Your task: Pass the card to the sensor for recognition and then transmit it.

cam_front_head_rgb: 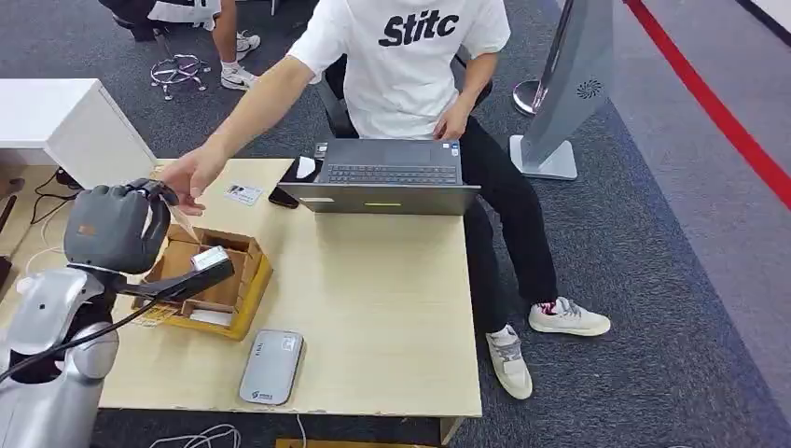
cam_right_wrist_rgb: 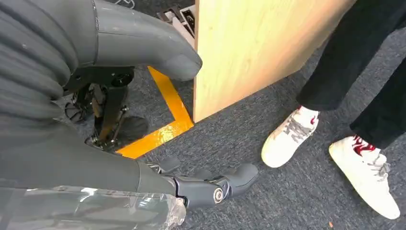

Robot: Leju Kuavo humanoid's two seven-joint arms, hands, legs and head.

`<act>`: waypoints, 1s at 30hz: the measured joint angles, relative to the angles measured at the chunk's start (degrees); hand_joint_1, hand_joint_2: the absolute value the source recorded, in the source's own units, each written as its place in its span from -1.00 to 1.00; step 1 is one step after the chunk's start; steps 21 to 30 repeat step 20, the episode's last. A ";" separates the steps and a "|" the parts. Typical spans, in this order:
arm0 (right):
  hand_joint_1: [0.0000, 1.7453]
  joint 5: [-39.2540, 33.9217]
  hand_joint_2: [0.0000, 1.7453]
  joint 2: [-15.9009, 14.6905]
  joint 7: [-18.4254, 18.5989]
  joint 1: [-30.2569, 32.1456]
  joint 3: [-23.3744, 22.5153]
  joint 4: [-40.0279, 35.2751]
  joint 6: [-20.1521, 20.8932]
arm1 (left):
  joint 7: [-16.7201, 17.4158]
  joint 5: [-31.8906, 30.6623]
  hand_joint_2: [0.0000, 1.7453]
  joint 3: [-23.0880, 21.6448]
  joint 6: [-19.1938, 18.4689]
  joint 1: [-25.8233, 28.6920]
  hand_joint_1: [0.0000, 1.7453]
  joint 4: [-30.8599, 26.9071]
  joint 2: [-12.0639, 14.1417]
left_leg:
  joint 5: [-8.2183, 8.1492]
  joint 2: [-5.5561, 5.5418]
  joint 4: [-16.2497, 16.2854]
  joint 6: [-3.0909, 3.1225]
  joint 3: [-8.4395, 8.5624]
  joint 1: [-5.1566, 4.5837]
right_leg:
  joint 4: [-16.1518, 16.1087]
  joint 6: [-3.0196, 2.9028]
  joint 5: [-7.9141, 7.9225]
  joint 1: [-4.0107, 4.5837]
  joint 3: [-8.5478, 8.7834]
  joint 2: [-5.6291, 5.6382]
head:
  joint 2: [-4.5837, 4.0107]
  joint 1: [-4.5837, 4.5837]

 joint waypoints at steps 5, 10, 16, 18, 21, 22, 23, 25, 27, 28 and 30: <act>-1.00 0.00 1.00 0.00 0.48 0.05 0.28 0.00 -0.15 | 0.96 -0.26 1.00 0.13 -0.57 -1.14 1.00 -0.24 -0.11 | 0.00 0.00 0.00 0.00 0.00 0.00 | 0.00 0.00 0.00 0.00 0.00 0.00 | 0.00 0.02; -1.00 -0.02 1.00 0.00 0.57 0.06 0.44 0.02 0.02 | 2.10 -0.88 1.00 0.77 -2.21 -2.37 1.00 -0.18 -0.24 | 0.01 0.01 0.00 -0.02 -0.01 0.00 | 0.00 -0.02 0.02 0.00 0.00 0.01 | 0.00 0.02; -1.00 0.00 1.00 0.00 0.57 0.14 0.44 0.04 0.35 | 2.10 -1.01 1.00 1.33 -2.34 -2.64 1.00 -0.09 -0.33 | 0.01 0.04 0.00 -0.02 -0.01 0.00 | 0.01 -0.03 0.02 0.00 -0.01 0.04 | 0.00 0.00; -1.00 -0.09 1.00 0.00 0.59 0.19 0.44 0.00 0.35 | 2.10 -1.03 1.00 1.44 -2.23 -2.53 1.00 -0.09 -0.42 | 0.01 0.04 0.00 -0.02 -0.02 0.00 | 0.01 -0.03 0.02 0.00 -0.01 0.05 | 0.00 0.00; -1.00 -0.44 1.00 0.00 0.59 0.35 0.55 -0.02 0.31 | 2.10 -1.05 1.00 1.53 -2.14 -2.42 -0.48 -0.11 -0.59 | 0.01 0.04 0.00 -0.02 -0.02 0.00 | 0.01 -0.03 0.02 0.00 -0.02 0.05 | 0.00 0.00; -1.00 -0.44 1.00 0.00 0.59 0.35 0.55 -0.02 0.31 | 2.10 -1.05 1.00 1.53 -2.14 -2.42 -0.48 -0.11 -0.59 | 0.01 0.04 0.00 -0.02 -0.02 0.00 | 0.01 -0.03 0.02 0.00 -0.02 0.05 | 0.00 0.00; -1.00 -0.44 1.00 0.00 0.59 0.35 0.55 -0.02 0.31 | 2.10 -1.05 1.00 1.53 -2.14 -2.42 -0.48 -0.11 -0.59 | 0.01 0.04 0.00 -0.02 -0.02 0.00 | 0.01 -0.03 0.02 0.00 -0.02 0.05 | 0.00 0.00; -1.00 -0.44 1.00 0.00 0.59 0.35 0.55 -0.02 0.31 | 2.10 -1.05 1.00 1.53 -2.14 -2.42 -0.48 -0.11 -0.59 | 0.01 0.04 0.00 -0.02 -0.02 0.00 | 0.01 -0.03 0.02 0.00 -0.02 0.05 | 0.00 0.00; -1.00 -0.44 1.00 0.00 0.59 0.35 0.55 -0.02 0.31 | 2.10 -1.05 1.00 1.53 -2.14 -2.42 -0.48 -0.11 -0.59 | 0.01 0.04 0.00 -0.02 -0.02 0.00 | 0.01 -0.03 0.02 0.00 -0.02 0.05 | 0.00 0.00; -1.00 -0.44 1.00 0.00 0.59 0.35 0.55 -0.02 0.31 | 2.10 -1.05 1.00 1.53 -2.14 -2.42 -0.48 -0.11 -0.59 | 0.01 0.04 0.00 -0.02 -0.02 0.00 | 0.01 -0.03 0.02 0.00 -0.02 0.05 | 0.00 0.00; -1.00 -0.44 1.00 0.00 0.59 0.35 0.55 -0.02 0.31 | 2.10 -1.05 1.00 1.53 -2.14 -2.42 -0.48 -0.11 -0.59 | 0.01 0.04 0.00 -0.02 -0.02 0.00 | 0.01 -0.03 0.02 0.00 -0.02 0.05 | 0.00 0.00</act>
